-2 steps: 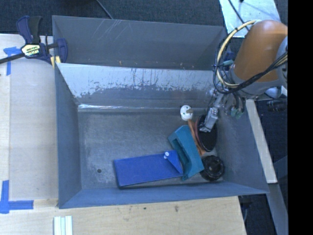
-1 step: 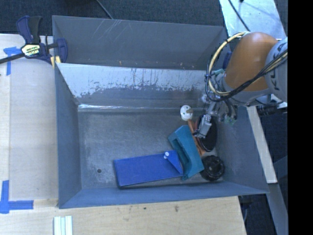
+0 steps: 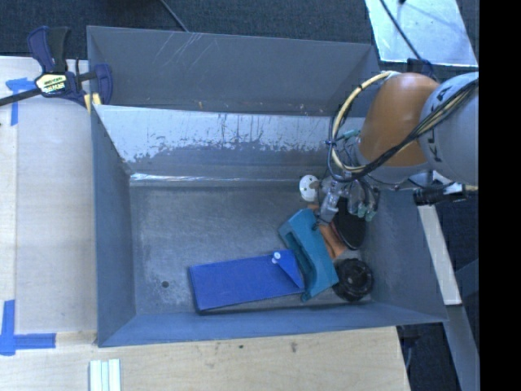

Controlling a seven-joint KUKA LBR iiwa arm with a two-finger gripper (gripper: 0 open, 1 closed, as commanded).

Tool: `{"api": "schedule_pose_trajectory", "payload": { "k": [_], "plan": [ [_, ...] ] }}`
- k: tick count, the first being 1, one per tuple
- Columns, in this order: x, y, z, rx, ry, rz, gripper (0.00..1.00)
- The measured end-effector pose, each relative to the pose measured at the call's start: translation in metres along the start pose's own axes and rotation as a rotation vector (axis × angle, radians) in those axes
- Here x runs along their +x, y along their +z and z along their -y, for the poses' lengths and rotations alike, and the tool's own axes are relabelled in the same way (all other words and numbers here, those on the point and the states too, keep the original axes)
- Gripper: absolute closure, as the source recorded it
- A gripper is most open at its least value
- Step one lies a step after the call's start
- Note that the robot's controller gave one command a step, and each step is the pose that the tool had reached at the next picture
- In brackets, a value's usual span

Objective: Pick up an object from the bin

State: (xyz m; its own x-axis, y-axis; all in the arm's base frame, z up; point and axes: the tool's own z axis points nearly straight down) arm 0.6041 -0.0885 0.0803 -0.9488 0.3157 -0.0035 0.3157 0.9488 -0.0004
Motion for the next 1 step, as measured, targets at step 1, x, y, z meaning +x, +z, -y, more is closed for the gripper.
{"api": "schedule_pose_trajectory", "payload": {
  "k": [1],
  "plan": [
    [0.0000, 0.0000, 0.0000, 0.000, -0.001, 0.000, 1.00]
  ]
}}
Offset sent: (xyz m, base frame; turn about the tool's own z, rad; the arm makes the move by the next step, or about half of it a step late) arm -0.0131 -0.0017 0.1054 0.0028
